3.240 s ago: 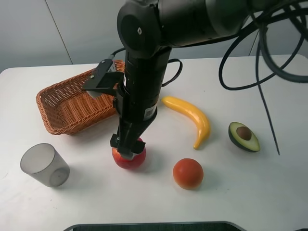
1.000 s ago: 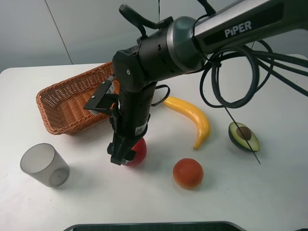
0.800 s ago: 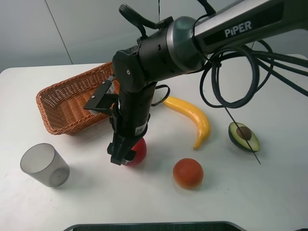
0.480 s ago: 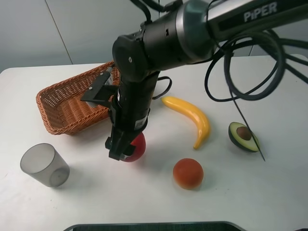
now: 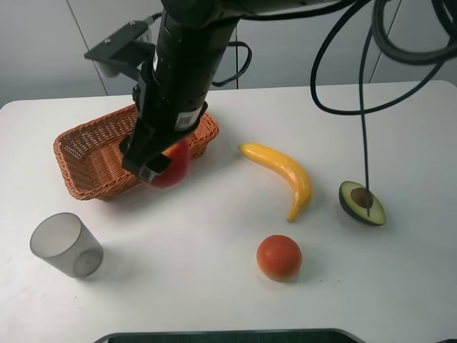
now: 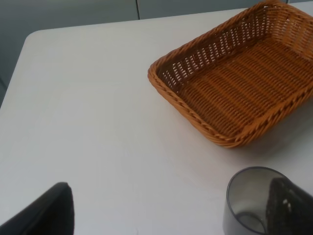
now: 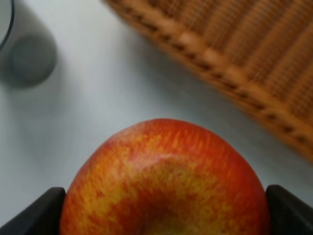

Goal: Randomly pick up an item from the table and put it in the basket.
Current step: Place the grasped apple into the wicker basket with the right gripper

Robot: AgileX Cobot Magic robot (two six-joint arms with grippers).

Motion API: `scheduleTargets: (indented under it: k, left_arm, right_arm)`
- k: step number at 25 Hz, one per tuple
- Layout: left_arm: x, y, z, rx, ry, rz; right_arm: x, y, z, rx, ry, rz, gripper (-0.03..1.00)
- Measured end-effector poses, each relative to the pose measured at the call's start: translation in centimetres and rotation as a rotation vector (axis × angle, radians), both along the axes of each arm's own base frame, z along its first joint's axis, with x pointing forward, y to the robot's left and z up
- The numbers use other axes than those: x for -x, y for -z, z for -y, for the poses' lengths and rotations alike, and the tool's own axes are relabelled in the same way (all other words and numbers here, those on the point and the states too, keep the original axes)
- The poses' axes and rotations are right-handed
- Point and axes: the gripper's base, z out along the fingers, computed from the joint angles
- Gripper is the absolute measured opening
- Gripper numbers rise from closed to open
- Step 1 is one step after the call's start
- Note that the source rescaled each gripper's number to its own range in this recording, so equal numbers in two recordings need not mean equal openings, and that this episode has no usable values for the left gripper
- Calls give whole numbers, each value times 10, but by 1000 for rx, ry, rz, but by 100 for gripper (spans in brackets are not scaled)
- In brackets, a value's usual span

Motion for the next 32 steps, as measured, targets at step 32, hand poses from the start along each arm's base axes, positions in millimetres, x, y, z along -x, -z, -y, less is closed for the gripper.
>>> scheduleTargets:
  k: [32]
  left_arm:
    - [0,0,0,2,-1,0]
  right_arm:
    - [-90,60,-15,-289,195,311,4]
